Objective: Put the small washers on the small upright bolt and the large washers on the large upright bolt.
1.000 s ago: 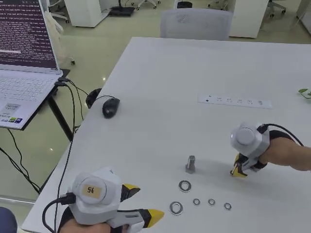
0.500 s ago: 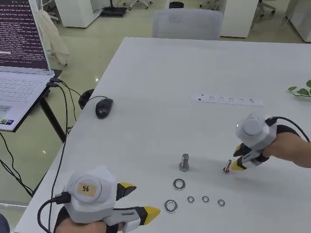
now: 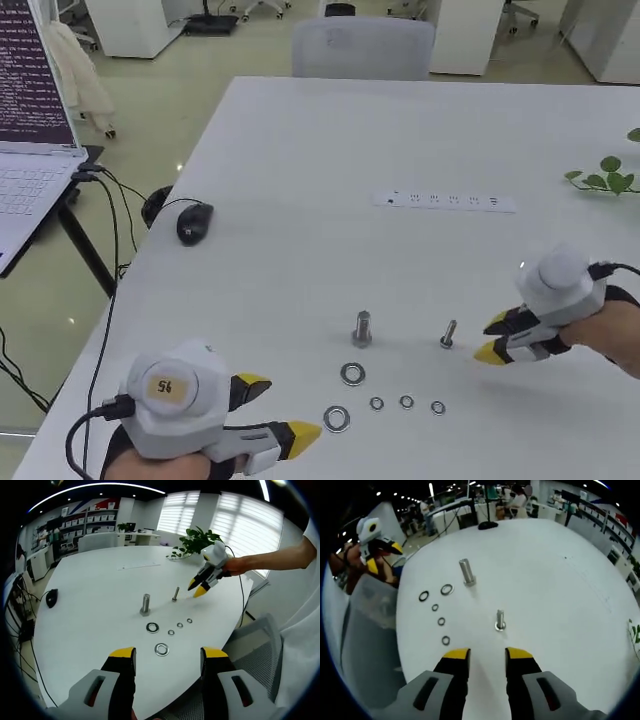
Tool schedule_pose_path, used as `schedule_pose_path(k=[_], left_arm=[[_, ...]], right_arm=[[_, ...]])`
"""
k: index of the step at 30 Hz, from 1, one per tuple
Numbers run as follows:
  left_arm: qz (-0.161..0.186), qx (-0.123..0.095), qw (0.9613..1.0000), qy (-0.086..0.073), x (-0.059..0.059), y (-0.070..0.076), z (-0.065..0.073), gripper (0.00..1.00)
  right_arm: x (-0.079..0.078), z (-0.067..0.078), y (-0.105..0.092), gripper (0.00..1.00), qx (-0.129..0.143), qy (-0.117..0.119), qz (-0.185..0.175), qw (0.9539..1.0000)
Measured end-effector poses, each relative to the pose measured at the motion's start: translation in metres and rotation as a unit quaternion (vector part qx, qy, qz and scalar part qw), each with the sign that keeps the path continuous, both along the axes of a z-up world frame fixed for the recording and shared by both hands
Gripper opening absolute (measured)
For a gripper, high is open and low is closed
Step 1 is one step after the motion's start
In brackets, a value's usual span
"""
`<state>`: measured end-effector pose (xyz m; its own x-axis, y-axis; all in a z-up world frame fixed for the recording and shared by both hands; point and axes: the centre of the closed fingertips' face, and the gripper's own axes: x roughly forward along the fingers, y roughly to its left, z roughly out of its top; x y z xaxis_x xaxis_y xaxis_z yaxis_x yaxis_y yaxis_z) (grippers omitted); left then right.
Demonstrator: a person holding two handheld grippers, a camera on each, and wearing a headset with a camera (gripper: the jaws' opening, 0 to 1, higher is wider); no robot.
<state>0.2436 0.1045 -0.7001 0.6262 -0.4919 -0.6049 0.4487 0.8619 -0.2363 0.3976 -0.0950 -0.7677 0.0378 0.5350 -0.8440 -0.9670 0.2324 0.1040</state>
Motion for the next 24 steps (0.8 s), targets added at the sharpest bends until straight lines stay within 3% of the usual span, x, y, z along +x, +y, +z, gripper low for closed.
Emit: schedule_pose_path(k=[4, 7, 13, 24], left_arm=[[-0.002, 0.0, 1.0, 0.0, -0.001, -0.001, 0.0, 0.51], [-0.002, 0.0, 1.0, 0.0, -0.002, -0.002, 0.001, 0.51], [-0.003, 0.001, 1.0, 0.0, -0.002, -0.003, 0.002, 0.51], [-0.005, 0.002, 1.0, -0.001, -0.002, -0.005, 0.002, 0.51]], right_arm=[[-0.021, -0.019, -0.001, 0.29, -0.008, 0.017, 0.002, 0.9998], [-0.028, -0.034, 0.0, 0.28, -0.008, 0.022, 0.006, 0.9997], [-0.048, -0.044, 0.017, 0.27, -0.001, 0.02, 0.025, 0.9995], [-0.056, -0.047, 0.041, 0.22, -0.006, -0.008, 0.07, 0.9975]])
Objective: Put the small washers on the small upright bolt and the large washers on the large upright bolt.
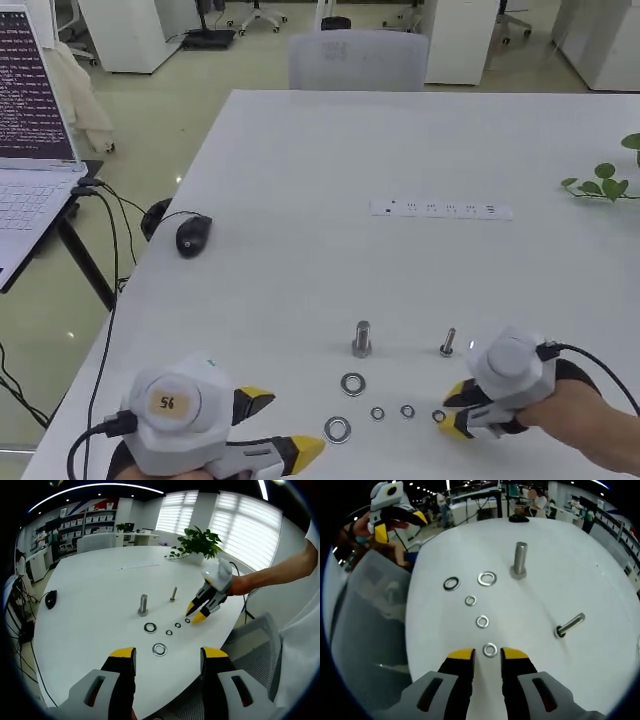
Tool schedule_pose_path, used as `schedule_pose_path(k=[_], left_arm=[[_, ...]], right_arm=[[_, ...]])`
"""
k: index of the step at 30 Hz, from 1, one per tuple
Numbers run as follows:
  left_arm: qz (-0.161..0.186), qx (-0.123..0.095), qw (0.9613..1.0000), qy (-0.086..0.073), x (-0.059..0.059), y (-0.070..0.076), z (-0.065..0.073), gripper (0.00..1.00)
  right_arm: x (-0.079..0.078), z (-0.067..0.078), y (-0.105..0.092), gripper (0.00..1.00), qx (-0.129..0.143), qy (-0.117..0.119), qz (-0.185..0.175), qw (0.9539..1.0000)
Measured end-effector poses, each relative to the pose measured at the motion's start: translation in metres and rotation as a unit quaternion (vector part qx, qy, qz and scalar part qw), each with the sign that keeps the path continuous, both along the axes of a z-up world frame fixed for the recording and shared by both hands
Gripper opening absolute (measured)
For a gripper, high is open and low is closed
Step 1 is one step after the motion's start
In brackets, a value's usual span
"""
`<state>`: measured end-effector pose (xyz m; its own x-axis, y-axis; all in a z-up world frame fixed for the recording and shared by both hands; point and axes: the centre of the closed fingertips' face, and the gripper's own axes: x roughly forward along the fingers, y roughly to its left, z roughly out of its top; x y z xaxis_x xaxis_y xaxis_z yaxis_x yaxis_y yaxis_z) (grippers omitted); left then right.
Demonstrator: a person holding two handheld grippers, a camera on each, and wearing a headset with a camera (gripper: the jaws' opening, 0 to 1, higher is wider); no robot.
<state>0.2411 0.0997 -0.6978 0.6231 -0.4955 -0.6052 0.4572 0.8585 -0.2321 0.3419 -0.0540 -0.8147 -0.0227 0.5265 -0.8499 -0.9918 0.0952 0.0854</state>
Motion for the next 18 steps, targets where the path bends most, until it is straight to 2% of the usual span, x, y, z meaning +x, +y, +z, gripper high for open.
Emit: schedule_pose_path(k=[5, 7, 11, 12, 16, 17, 18], left_arm=[[0.001, -0.001, 1.0, 0.0, -0.001, -0.001, -0.001, 0.51], [0.001, -0.001, 1.0, 0.0, -0.002, -0.001, -0.001, 0.51], [0.001, -0.001, 1.0, 0.001, -0.002, 0.0, -0.002, 0.51], [0.002, -0.001, 1.0, 0.001, -0.002, -0.001, -0.002, 0.51], [0.001, -0.001, 1.0, 0.001, -0.003, 0.0, -0.002, 0.51], [0.002, -0.001, 1.0, 0.001, -0.003, 0.0, -0.002, 0.51], [0.002, -0.001, 1.0, 0.002, -0.003, 0.0, -0.002, 0.51]], right_arm=[[-0.001, -0.003, 0.0, 0.22, -0.023, -0.012, 0.028, 0.9993], [0.0, -0.006, -0.003, 0.21, -0.042, -0.029, 0.051, 0.9974], [0.001, -0.011, -0.006, 0.21, -0.069, -0.044, 0.082, 0.9933], [0.0, -0.01, -0.002, 0.2, -0.062, -0.042, 0.08, 0.994], [-0.001, -0.01, 0.0, 0.2, -0.064, -0.044, 0.089, 0.9929], [-0.001, -0.01, 0.0, 0.2, -0.067, -0.047, 0.095, 0.9921], [-0.001, -0.01, 0.0, 0.2, -0.071, -0.056, 0.115, 0.9893]])
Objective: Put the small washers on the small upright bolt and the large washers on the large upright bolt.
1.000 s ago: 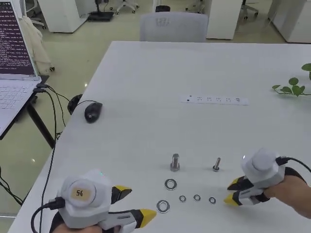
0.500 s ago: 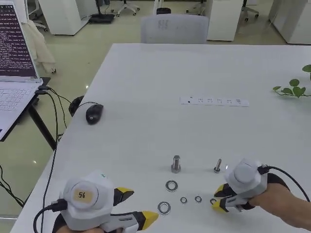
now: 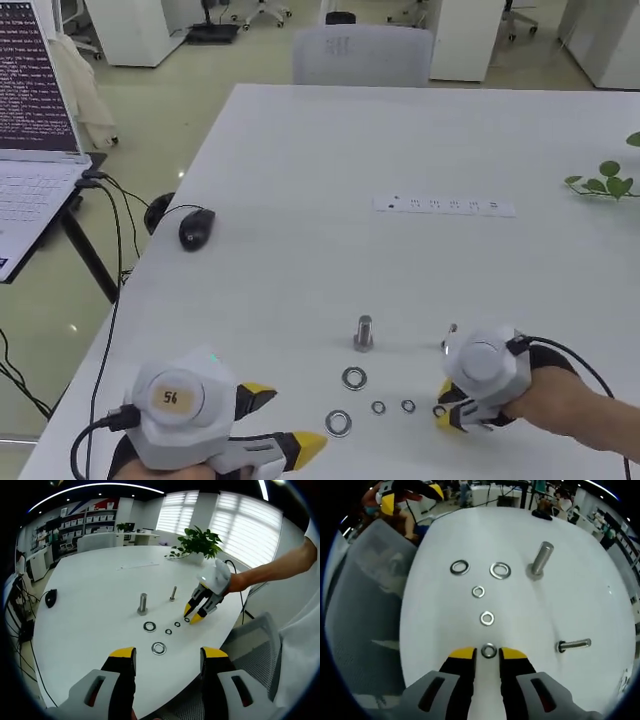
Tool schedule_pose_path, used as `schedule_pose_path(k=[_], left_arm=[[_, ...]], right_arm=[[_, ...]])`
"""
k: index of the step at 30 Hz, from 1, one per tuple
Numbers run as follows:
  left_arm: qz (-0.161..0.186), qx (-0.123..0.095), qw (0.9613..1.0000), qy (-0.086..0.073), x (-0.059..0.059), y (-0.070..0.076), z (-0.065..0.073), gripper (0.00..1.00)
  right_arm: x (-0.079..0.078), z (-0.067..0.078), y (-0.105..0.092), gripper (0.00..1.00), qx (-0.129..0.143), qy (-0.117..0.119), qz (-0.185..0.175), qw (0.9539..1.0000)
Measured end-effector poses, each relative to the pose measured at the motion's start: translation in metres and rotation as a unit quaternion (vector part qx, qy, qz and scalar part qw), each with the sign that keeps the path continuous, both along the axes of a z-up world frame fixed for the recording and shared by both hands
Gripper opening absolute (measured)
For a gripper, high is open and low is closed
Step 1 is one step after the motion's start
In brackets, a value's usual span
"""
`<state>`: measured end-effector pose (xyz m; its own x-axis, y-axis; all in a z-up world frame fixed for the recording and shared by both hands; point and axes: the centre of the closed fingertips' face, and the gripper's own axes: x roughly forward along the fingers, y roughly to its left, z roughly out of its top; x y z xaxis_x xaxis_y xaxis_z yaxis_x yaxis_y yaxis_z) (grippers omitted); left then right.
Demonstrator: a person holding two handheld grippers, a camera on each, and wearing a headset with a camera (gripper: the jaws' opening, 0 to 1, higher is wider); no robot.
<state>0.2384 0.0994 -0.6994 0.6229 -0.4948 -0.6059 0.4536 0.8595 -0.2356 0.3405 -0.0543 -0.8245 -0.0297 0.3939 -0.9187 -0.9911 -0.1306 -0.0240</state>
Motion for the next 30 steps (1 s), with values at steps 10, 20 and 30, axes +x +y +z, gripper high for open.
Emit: schedule_pose_path(k=[10, 20, 30], left_arm=[[-0.004, 0.0, 1.0, -0.001, 0.0025, -0.0032, 0.0002, 0.51], [-0.005, 0.0, 1.0, -0.002, 0.0025, -0.0044, 0.0012, 0.51], [-0.001, 0.0, 1.0, 0.0, 0.0021, -0.0009, -0.0002, 0.51]], right_arm=[[0.0007, -0.0004, -0.0006, 0.17, -0.009, -0.004, 0.02, 0.9997], [0.0018, 0.0002, -0.0016, 0.13, 0.003, 0.0, -0.005, 1.0], [0.0032, 0.0041, -0.0052, 0.13, 0.034, 0.011, -0.058, 0.9977]])
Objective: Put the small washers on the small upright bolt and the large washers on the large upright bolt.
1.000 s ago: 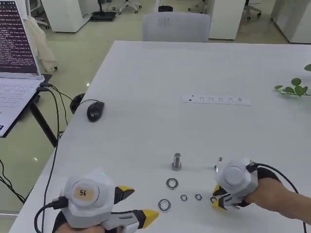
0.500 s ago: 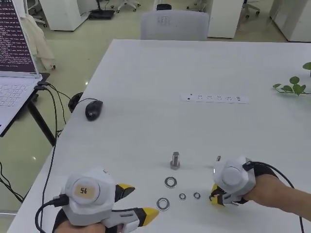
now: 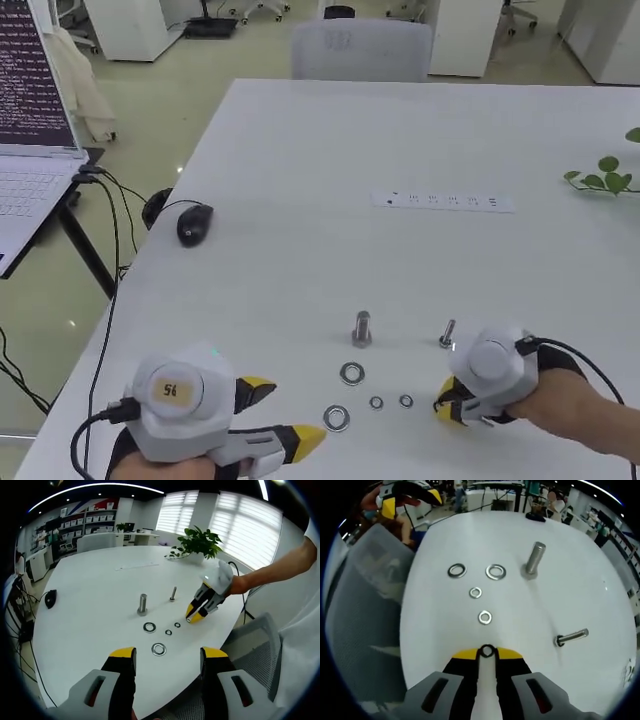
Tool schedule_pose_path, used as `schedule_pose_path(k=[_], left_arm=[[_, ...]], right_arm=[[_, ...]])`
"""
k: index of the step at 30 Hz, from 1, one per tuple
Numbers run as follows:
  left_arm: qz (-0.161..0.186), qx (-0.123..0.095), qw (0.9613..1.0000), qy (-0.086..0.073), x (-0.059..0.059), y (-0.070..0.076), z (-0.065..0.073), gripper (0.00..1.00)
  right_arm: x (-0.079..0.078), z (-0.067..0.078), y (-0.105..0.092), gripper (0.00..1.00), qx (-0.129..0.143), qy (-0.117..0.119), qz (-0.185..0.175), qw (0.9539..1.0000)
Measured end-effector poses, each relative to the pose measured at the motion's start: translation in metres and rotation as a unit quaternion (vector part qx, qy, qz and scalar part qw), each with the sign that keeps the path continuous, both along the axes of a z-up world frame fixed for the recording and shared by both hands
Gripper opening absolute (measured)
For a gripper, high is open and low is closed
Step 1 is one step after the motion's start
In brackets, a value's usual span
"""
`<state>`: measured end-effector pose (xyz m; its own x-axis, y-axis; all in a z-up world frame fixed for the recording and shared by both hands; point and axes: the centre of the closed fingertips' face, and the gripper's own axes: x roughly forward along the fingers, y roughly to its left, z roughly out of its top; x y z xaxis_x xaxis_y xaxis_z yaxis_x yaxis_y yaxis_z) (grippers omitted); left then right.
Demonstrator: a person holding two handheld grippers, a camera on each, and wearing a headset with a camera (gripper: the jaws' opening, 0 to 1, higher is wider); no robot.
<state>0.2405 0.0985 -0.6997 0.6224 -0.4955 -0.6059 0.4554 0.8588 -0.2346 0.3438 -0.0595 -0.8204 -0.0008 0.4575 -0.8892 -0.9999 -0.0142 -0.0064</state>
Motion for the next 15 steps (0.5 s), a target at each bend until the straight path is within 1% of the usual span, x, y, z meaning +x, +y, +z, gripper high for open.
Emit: schedule_pose_path(k=[5, 8, 13, 15], left_arm=[[-0.002, -0.001, 1.0, 0.0, 0.0, -0.002, 0.0, 0.51], [-0.003, -0.001, 1.0, 0.0, 0.001, -0.003, 0.0, 0.51], [-0.003, -0.001, 1.0, 0.0, 0.001, -0.004, 0.001, 0.51], [-0.003, -0.001, 1.0, -0.001, 0.002, -0.004, 0.001, 0.51]], right_arm=[[0.002, 0.004, -0.002, 0.13, 0.012, 0.01, -0.021, 0.9997], [0.002, 0.007, -0.002, 0.13, 0.019, 0.011, -0.028, 0.9994], [0.008, 0.017, -0.002, 0.13, 0.029, 0.001, -0.034, 0.999], [0.013, 0.021, -0.004, 0.13, 0.032, -0.007, -0.038, 0.9987]])
